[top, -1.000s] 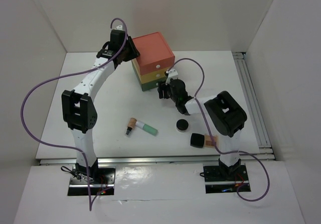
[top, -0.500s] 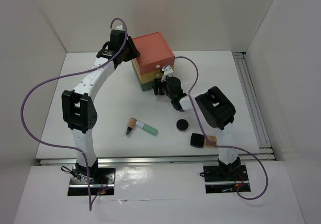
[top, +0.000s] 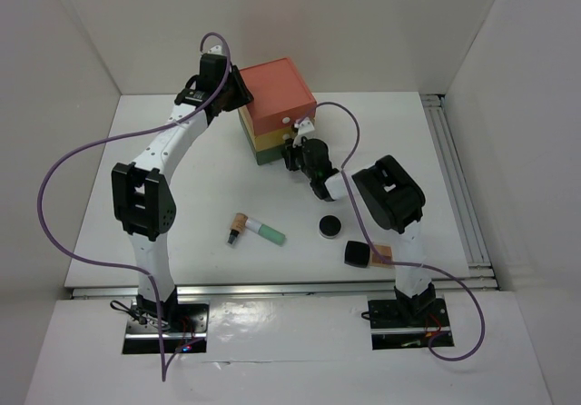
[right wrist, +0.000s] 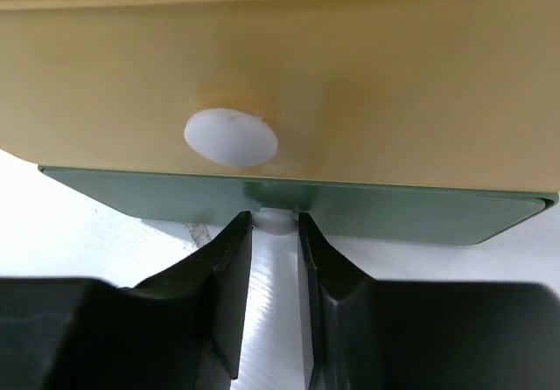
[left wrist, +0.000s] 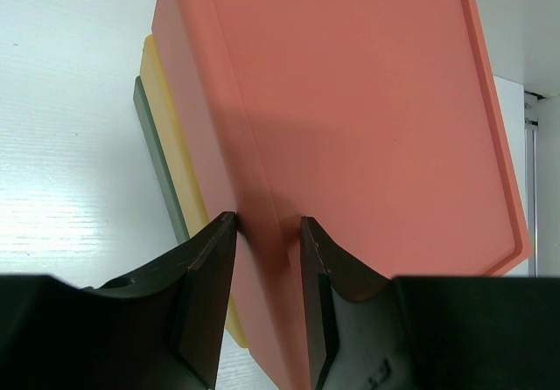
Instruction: Organize the makeup
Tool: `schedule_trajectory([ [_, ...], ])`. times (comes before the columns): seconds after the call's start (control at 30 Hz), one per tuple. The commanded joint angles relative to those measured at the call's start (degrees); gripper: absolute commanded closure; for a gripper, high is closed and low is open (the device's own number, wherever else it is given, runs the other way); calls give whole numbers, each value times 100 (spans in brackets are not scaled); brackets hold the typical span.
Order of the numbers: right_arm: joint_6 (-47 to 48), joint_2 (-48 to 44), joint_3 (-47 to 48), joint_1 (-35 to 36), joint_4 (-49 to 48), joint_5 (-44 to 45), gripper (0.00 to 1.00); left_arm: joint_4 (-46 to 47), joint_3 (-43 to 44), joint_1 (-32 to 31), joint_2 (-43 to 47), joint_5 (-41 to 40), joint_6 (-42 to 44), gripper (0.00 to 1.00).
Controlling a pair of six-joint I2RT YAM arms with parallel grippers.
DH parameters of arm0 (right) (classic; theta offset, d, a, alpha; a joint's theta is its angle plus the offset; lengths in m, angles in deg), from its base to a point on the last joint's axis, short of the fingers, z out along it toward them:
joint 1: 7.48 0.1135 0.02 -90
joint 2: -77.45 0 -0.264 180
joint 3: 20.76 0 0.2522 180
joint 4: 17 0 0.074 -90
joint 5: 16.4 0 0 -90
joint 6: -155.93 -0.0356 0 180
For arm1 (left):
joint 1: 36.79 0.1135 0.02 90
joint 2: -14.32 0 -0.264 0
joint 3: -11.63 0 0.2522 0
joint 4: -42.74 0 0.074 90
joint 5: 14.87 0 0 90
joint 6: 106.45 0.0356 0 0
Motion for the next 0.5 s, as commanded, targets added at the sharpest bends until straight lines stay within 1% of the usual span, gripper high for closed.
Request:
schedule_trajectory([
  [0.0, 11, -3, 194, -4, -539, -135, 78, -922, -216, -132, -323, 235, 306, 54],
  [0.1, 11, -231, -165, -4, -539, -206, 80, -922, -216, -132, -271, 235, 306, 54],
  [0.13, 72, -311, -418, -4, -539, -258, 81, -922, -268, -132, -270, 235, 306, 54],
  [0.2, 72, -495, -736, -4, -539, -258, 81, -922, -268, -132, -270, 182, 306, 54],
  [0.3, 72, -996, -1500, 127, -539, -198, 81, -922, -268, -80, -270, 182, 306, 54],
  [0.33, 11, -1293, -1685, 180, -539, -197, 81, -922, -268, -79, -270, 182, 306, 54],
  [0.4, 11, -1593, -2237, 373, -390, -110, 81, -922, -268, -79, -270, 182, 306, 54],
  [0.47, 11, -2033, -2546, 523, -162, 22, 81, -922, -268, -79, -270, 182, 306, 54],
])
